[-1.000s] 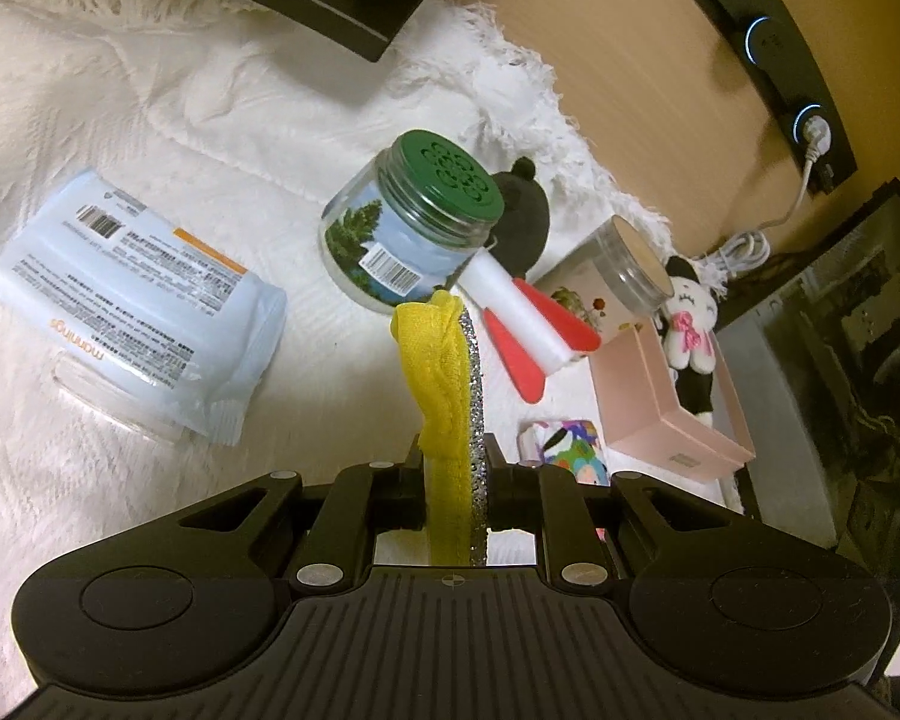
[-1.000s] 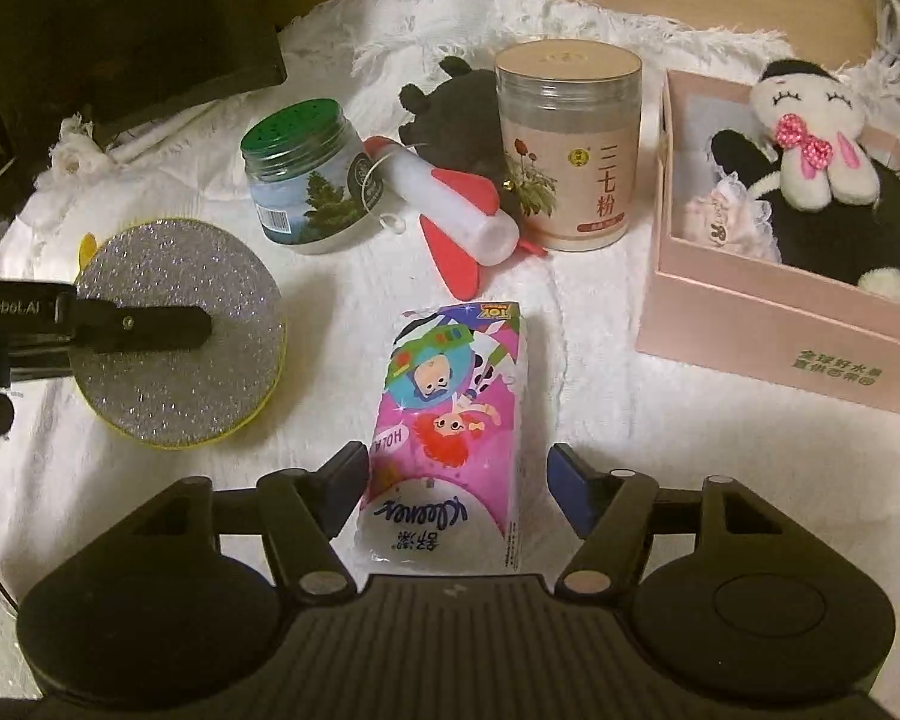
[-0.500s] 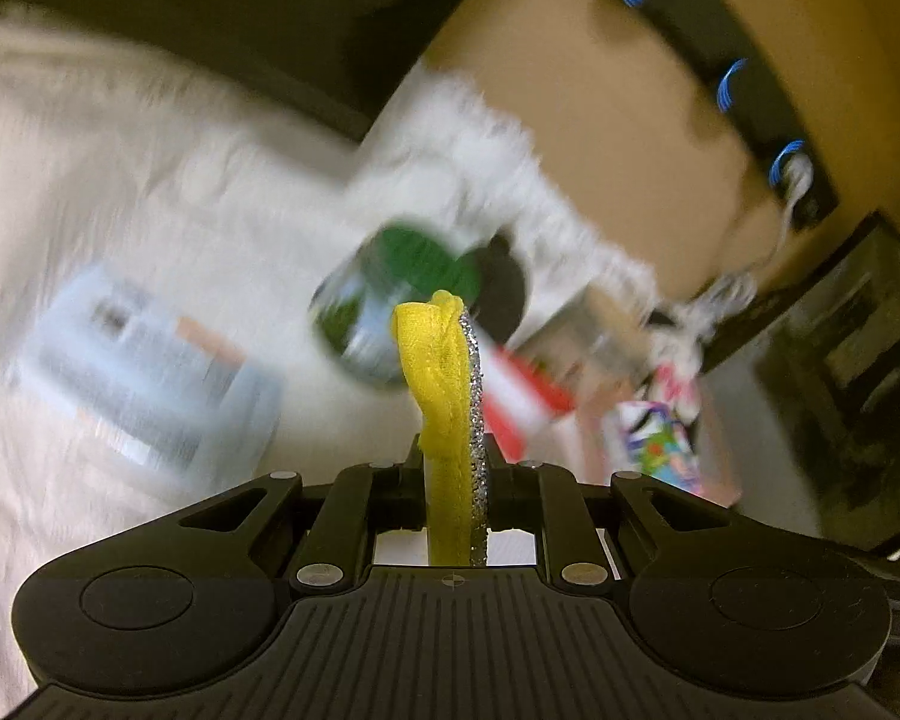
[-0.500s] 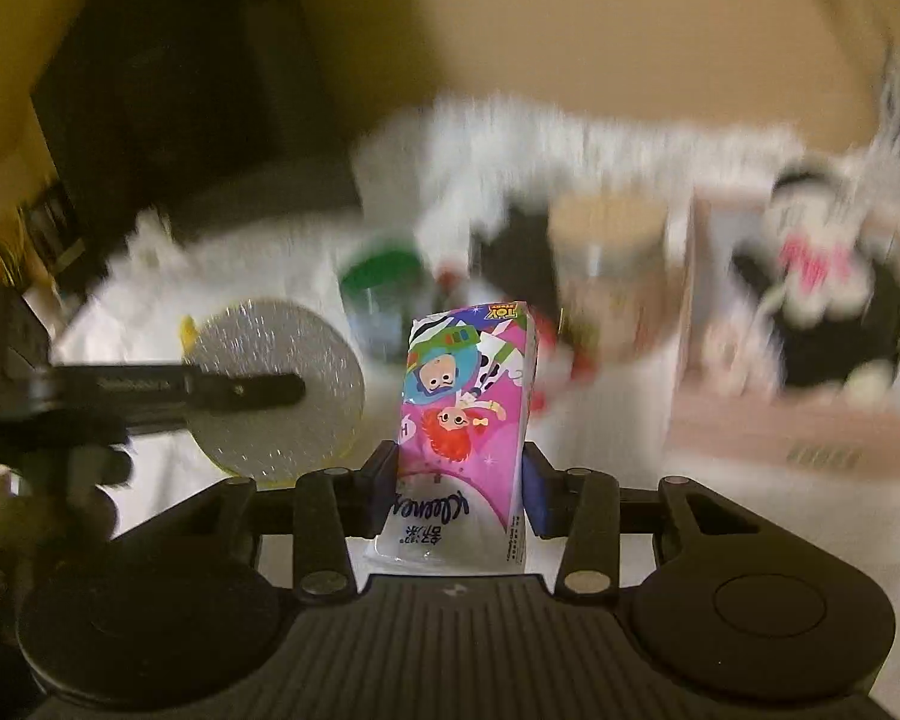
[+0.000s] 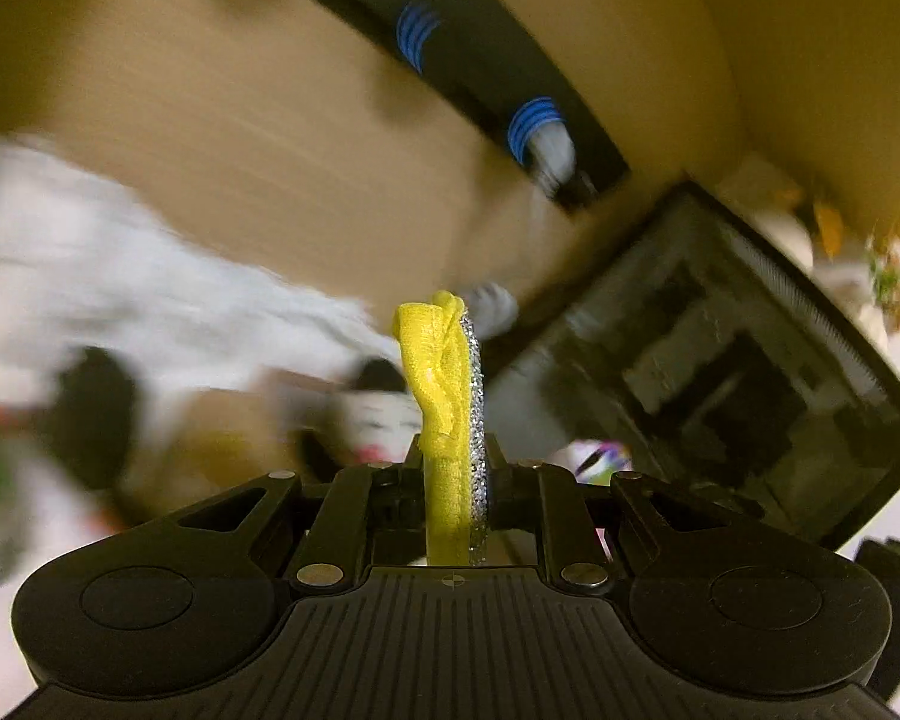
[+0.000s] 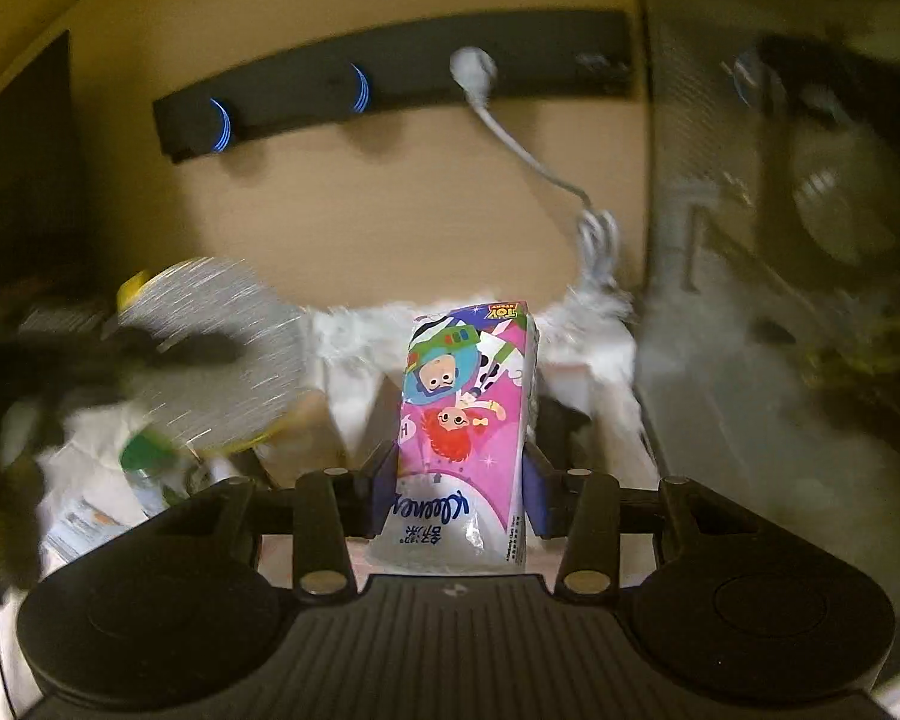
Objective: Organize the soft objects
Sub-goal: 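Lower the tissue pack and glitter pad into the pink box and open both tools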
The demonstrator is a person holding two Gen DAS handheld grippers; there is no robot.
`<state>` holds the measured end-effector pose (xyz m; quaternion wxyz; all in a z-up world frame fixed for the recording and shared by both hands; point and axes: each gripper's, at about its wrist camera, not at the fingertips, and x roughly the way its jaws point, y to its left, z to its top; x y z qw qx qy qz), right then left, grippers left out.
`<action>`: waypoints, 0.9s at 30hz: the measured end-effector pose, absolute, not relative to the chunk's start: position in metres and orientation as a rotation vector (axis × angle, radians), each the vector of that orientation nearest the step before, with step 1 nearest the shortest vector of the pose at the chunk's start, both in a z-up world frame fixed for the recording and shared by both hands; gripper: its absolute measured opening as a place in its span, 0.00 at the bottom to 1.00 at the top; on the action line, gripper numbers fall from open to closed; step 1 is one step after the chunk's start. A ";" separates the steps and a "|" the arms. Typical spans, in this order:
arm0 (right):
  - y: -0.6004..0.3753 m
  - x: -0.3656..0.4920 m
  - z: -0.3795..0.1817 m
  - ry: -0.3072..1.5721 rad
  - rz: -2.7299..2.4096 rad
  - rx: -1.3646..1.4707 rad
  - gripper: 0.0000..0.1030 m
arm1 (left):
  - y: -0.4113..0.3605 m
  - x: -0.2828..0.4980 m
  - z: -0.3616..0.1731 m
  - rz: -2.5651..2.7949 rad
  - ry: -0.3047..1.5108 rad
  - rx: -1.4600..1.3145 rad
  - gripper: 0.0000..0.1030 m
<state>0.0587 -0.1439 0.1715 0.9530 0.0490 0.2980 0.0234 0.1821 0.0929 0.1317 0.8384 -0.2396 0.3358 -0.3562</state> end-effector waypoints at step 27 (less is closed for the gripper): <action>-0.091 0.210 0.046 0.741 0.231 -0.069 0.42 | 0.214 0.041 0.032 -0.005 0.884 -0.615 0.19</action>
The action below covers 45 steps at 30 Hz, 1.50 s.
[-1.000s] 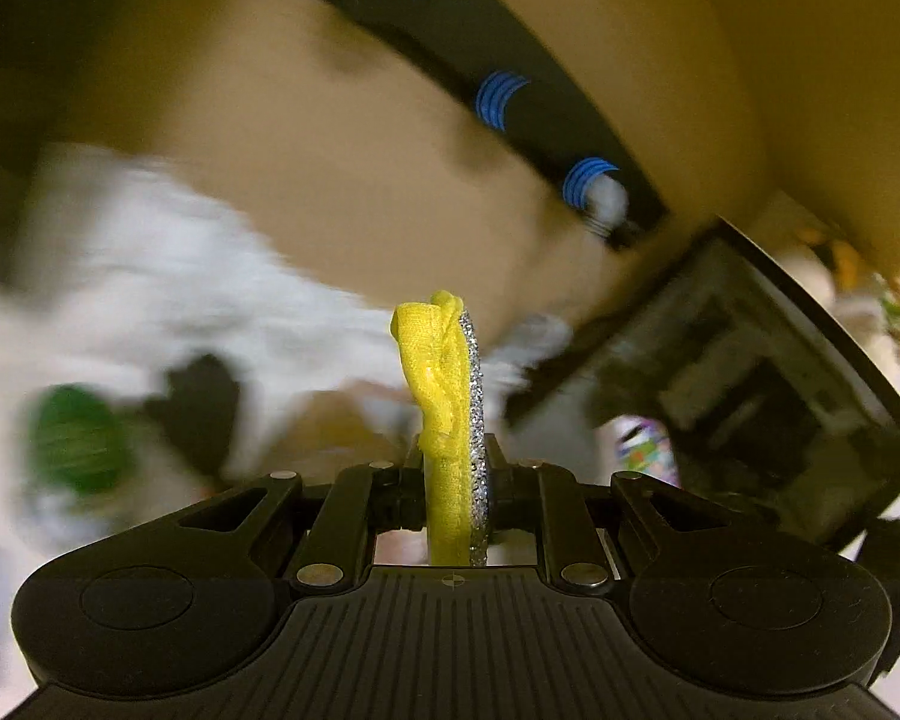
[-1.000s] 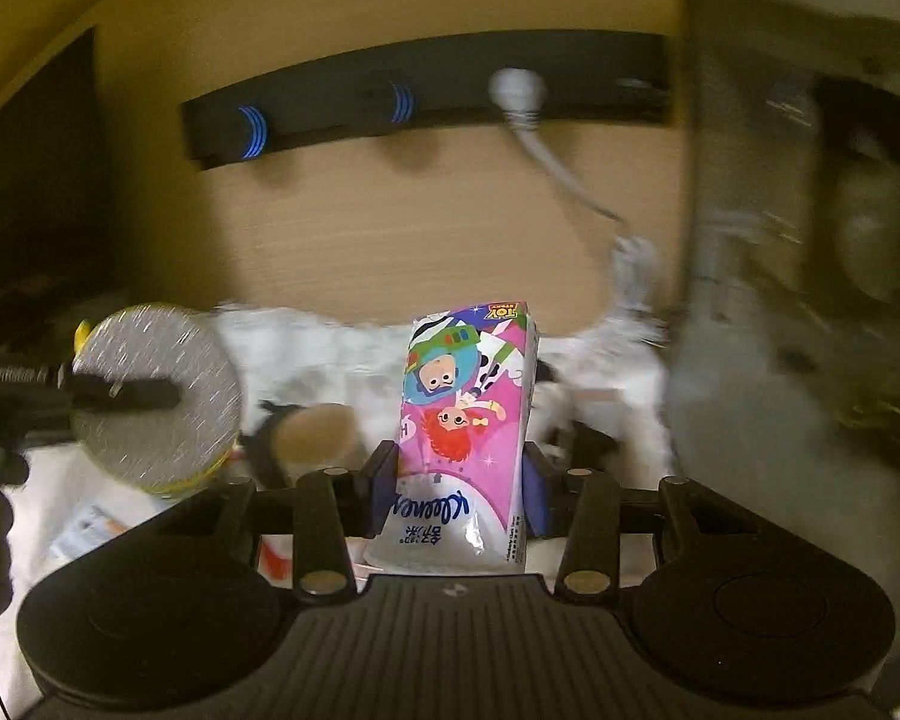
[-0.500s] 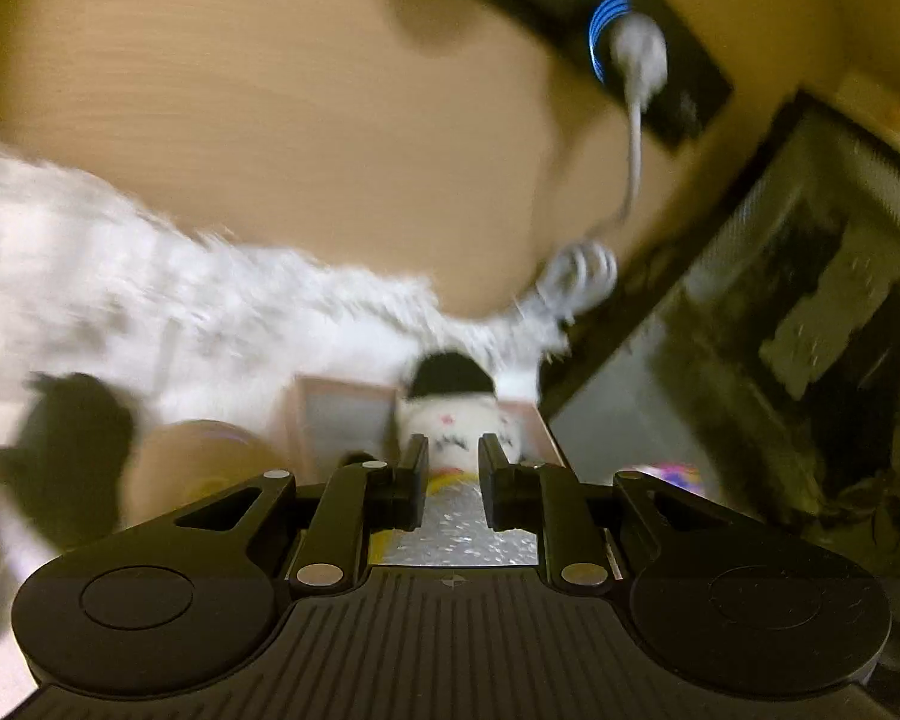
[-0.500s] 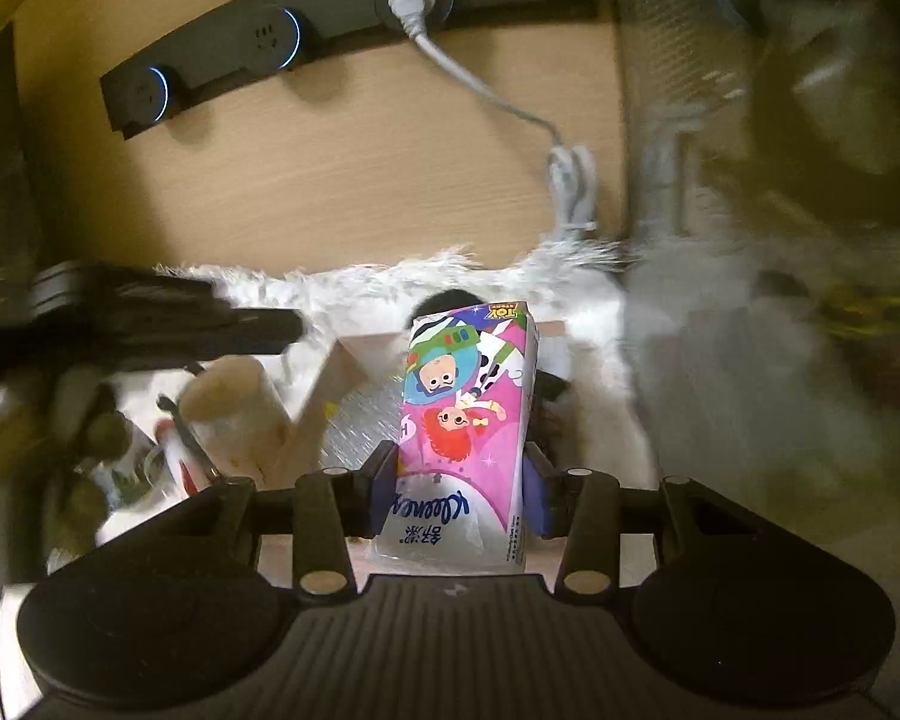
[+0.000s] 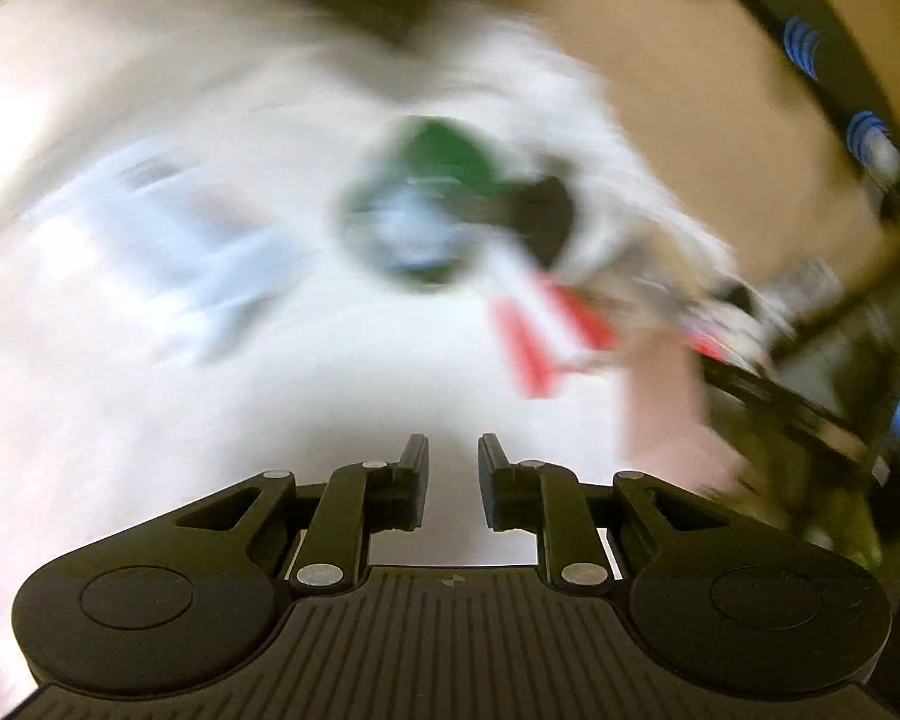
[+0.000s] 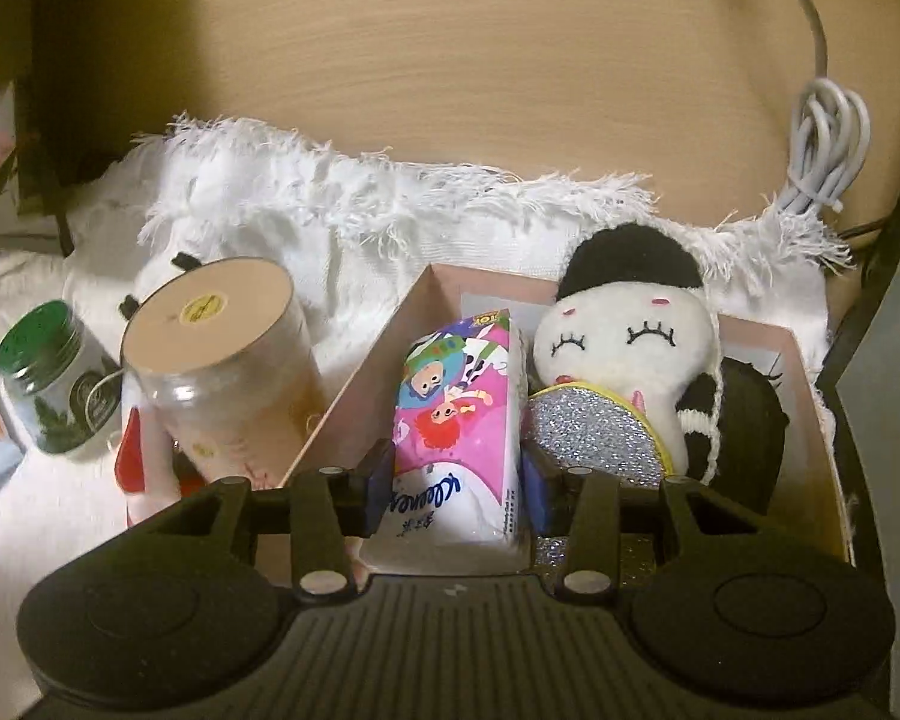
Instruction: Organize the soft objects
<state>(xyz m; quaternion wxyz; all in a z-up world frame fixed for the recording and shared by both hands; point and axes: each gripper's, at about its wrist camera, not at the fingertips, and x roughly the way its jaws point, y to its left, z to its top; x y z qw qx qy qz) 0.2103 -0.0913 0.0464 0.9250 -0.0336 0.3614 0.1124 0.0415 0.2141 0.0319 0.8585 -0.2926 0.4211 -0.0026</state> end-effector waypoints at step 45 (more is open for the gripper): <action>0.259 0.218 0.021 0.852 0.908 -0.400 0.89 | 0.402 -0.006 0.018 0.096 0.776 -0.787 0.19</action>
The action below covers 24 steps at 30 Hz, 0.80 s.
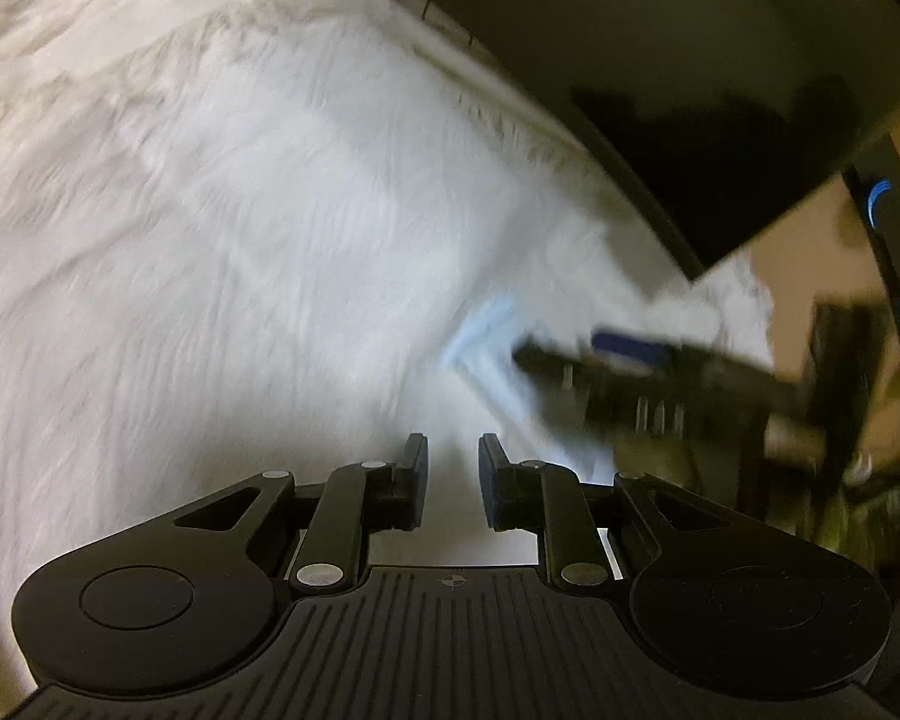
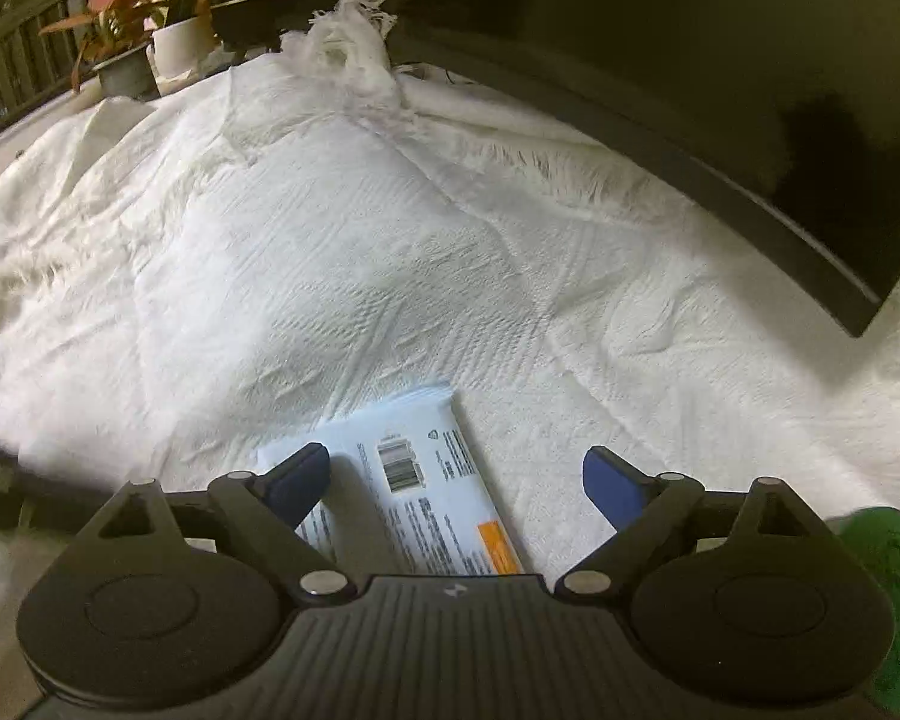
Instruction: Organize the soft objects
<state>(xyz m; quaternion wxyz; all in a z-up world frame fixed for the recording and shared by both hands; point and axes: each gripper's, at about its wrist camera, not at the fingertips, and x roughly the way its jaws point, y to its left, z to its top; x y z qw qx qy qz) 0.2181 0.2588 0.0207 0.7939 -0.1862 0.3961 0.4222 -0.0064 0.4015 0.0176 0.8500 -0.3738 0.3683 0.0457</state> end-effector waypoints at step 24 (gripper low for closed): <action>0.136 0.114 0.039 0.816 0.522 -0.115 0.77 | 0.362 -0.003 0.027 0.057 0.836 -0.637 0.19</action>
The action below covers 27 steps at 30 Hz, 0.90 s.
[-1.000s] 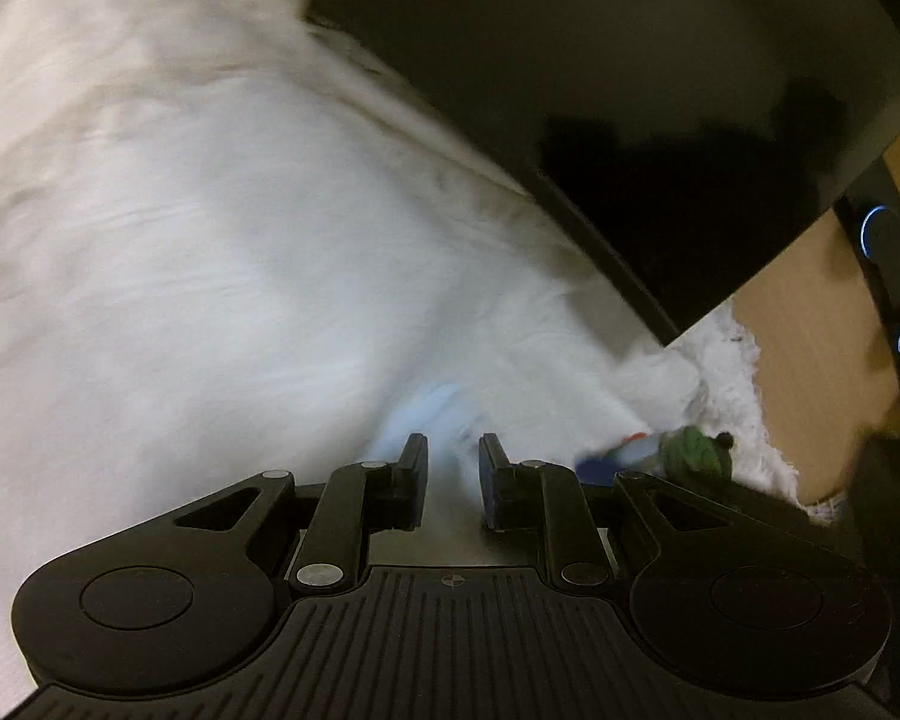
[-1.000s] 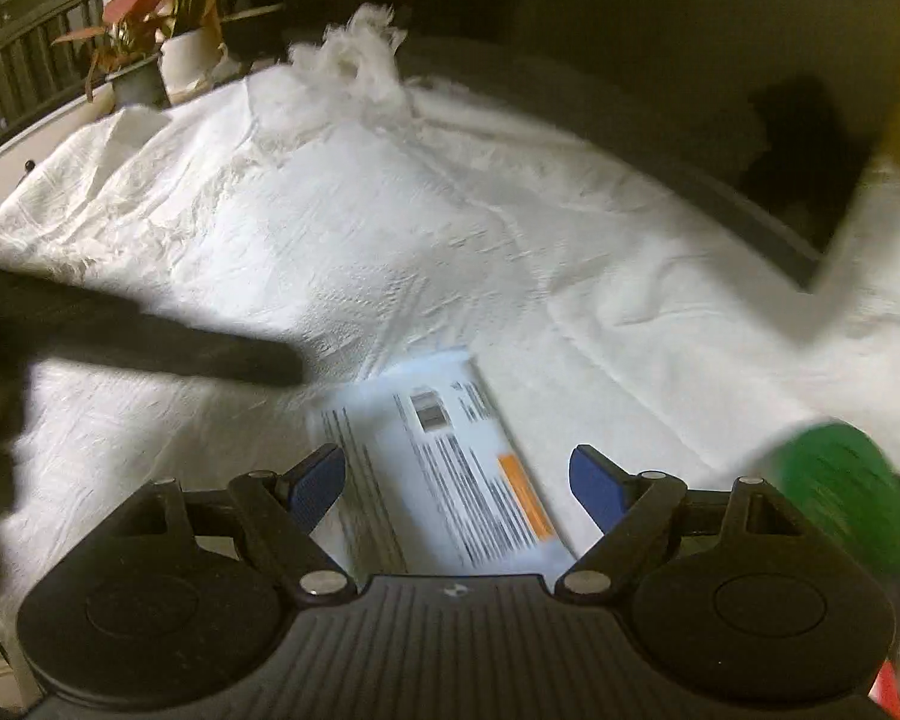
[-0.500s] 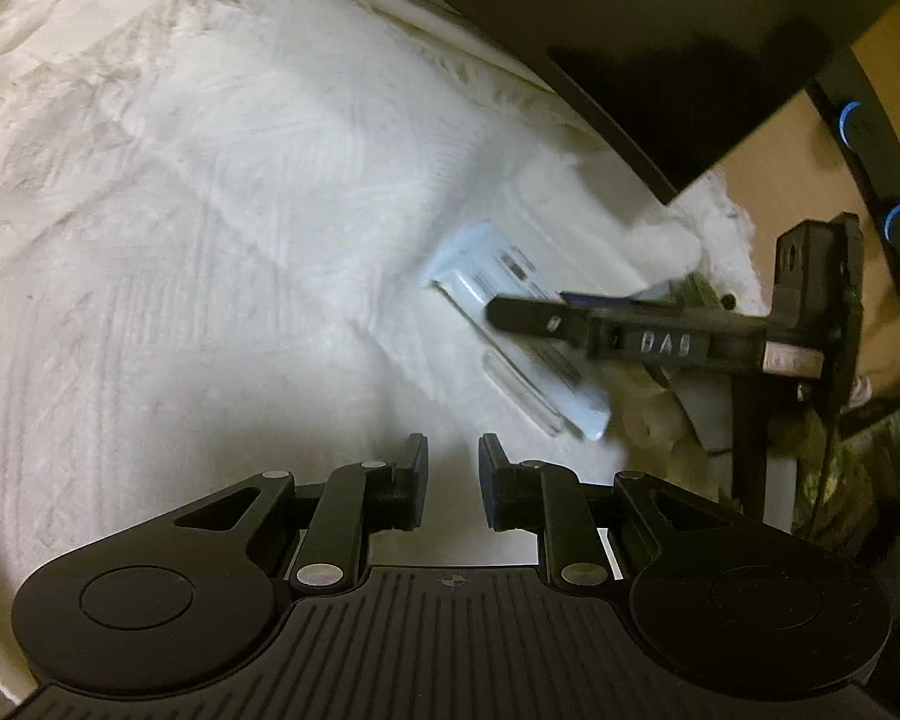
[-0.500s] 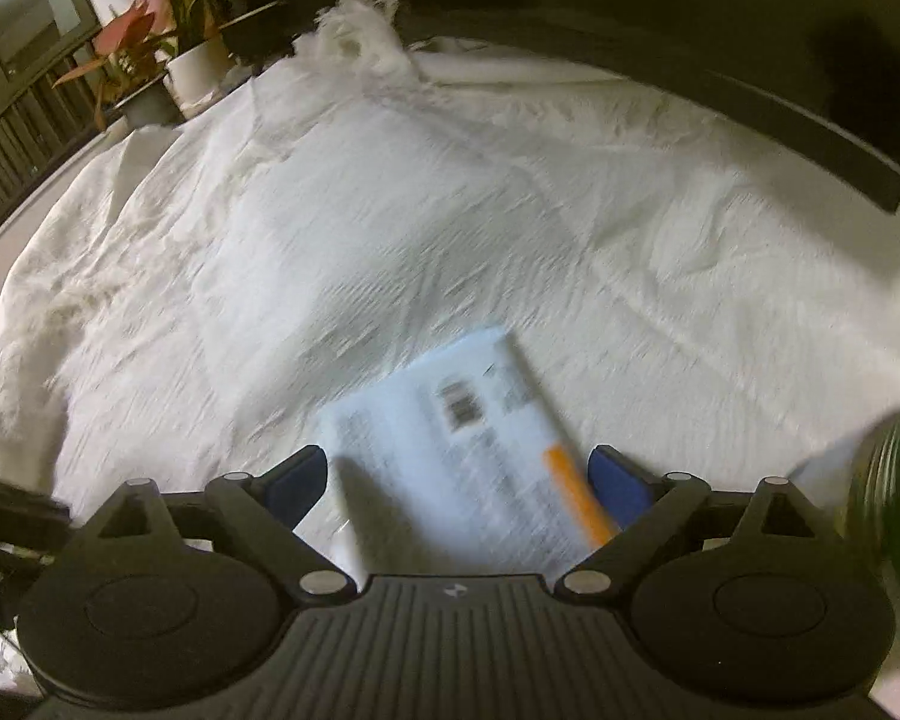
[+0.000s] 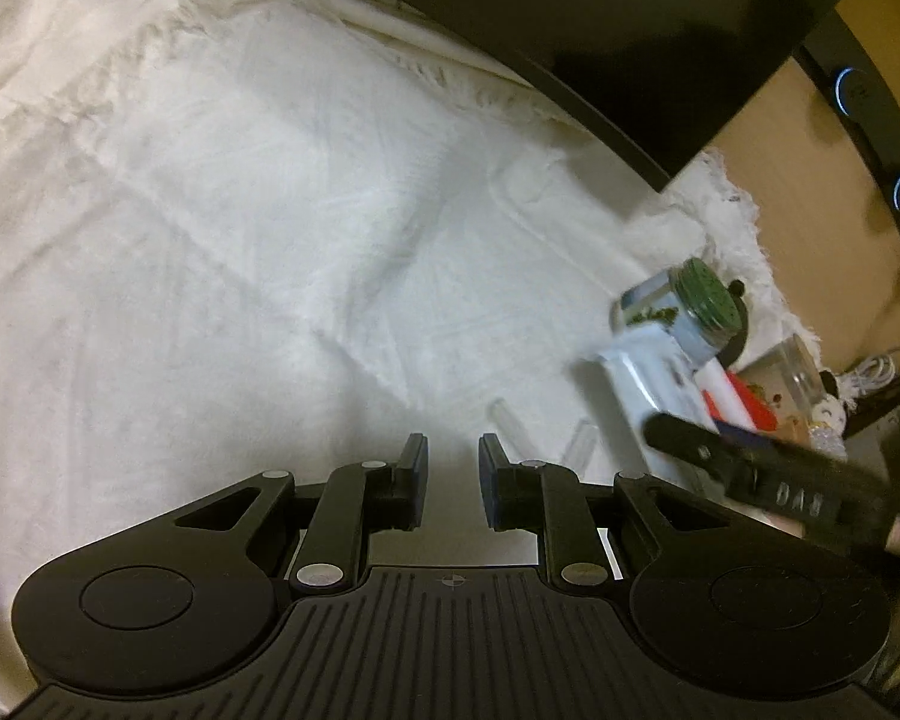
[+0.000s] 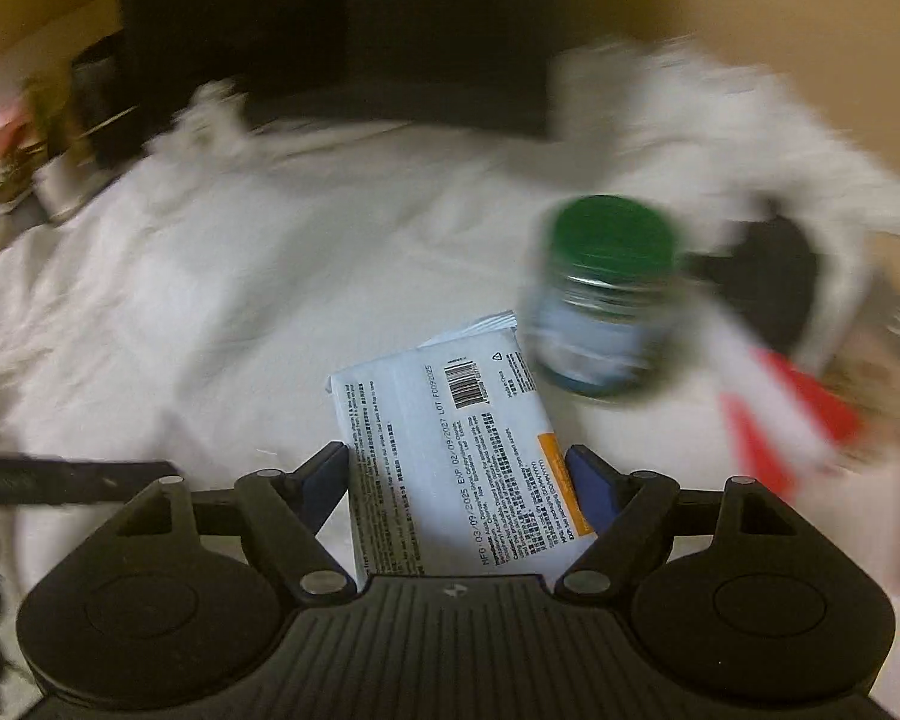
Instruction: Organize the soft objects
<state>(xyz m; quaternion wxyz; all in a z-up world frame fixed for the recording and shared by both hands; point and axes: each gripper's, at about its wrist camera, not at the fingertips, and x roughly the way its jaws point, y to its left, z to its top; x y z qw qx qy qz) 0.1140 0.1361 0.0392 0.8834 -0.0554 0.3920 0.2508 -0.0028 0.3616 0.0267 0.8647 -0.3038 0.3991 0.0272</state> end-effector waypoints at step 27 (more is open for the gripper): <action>0.051 0.057 -0.008 0.744 0.208 0.074 1.00 | 0.301 0.063 0.023 -0.113 0.937 -0.388 0.20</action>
